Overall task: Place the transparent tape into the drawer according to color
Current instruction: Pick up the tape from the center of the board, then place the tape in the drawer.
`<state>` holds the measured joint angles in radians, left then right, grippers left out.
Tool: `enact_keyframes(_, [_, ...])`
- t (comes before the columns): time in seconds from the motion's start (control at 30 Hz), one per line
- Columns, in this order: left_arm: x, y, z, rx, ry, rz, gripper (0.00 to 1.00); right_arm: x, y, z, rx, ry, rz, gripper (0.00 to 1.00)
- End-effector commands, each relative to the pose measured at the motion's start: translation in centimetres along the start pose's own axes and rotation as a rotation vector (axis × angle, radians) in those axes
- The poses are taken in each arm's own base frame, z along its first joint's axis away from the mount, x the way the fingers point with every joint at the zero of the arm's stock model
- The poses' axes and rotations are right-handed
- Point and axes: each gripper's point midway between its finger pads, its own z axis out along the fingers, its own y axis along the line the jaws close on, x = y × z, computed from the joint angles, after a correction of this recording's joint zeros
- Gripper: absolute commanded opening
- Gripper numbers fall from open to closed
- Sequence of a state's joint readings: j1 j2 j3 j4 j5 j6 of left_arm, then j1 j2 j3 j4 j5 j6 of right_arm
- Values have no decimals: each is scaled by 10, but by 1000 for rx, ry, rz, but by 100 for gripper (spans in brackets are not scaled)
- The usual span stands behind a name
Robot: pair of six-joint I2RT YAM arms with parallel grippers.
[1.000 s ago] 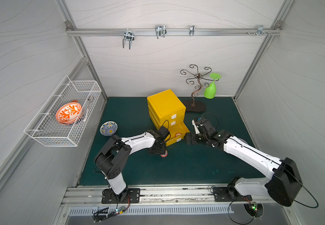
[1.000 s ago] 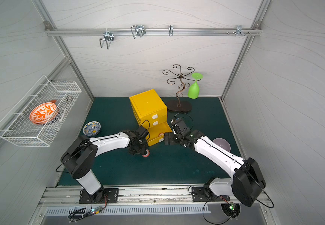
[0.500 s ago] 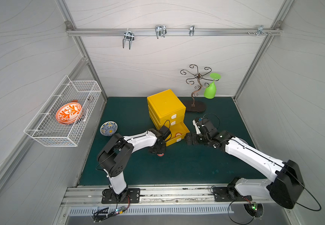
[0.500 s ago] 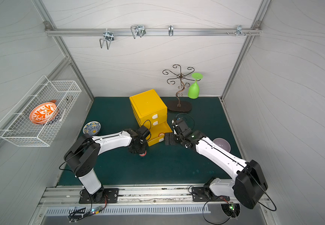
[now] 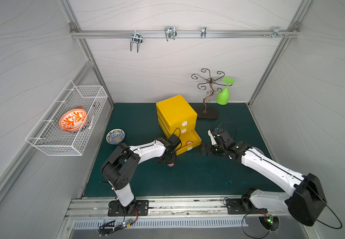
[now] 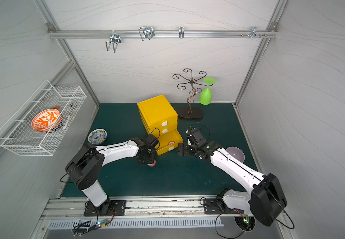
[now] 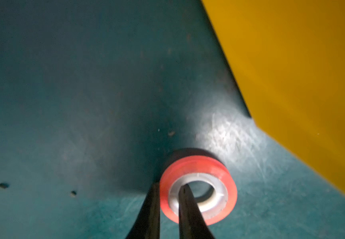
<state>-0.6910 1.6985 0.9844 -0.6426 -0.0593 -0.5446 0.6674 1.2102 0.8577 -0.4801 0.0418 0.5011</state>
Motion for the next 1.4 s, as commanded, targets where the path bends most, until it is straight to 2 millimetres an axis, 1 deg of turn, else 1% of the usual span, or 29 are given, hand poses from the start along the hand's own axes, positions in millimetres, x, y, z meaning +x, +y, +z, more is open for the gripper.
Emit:
enact_keyframes(0.0, [-7, 1, -20, 9, -82, -30, 0, 0, -2, -6, -16, -13, 23, 99])
enact_keyframes(0.2, [-31, 1, -61, 54, -258, -56, 0, 3, -6, -6, -16, -13, 40, 99])
enact_keyframes(0.37, [-54, -6, -98, 104, -403, -57, 0, 3, -8, -7, -12, -23, 49, 99])
enact_keyframes(0.47, [-68, -13, -113, 128, -469, -44, 0, 2, -9, -6, -11, -25, 56, 99])
enact_keyframes(0.57, [-79, -20, -120, 138, -500, -30, 0, 2, -10, -5, -9, -24, 60, 99])
enact_keyframes(0.83, [-99, -37, -121, 139, -554, -13, 0, 1, -10, -4, -7, -30, 63, 99])
enact_keyframes(1.3, [-117, -53, -97, 96, -559, 19, 0, 4, -13, 0, -3, -22, 70, 99])
enact_keyframes(1.37, [-118, -53, -95, 85, -561, 20, 9, 5, -13, 1, -2, -21, 72, 99])
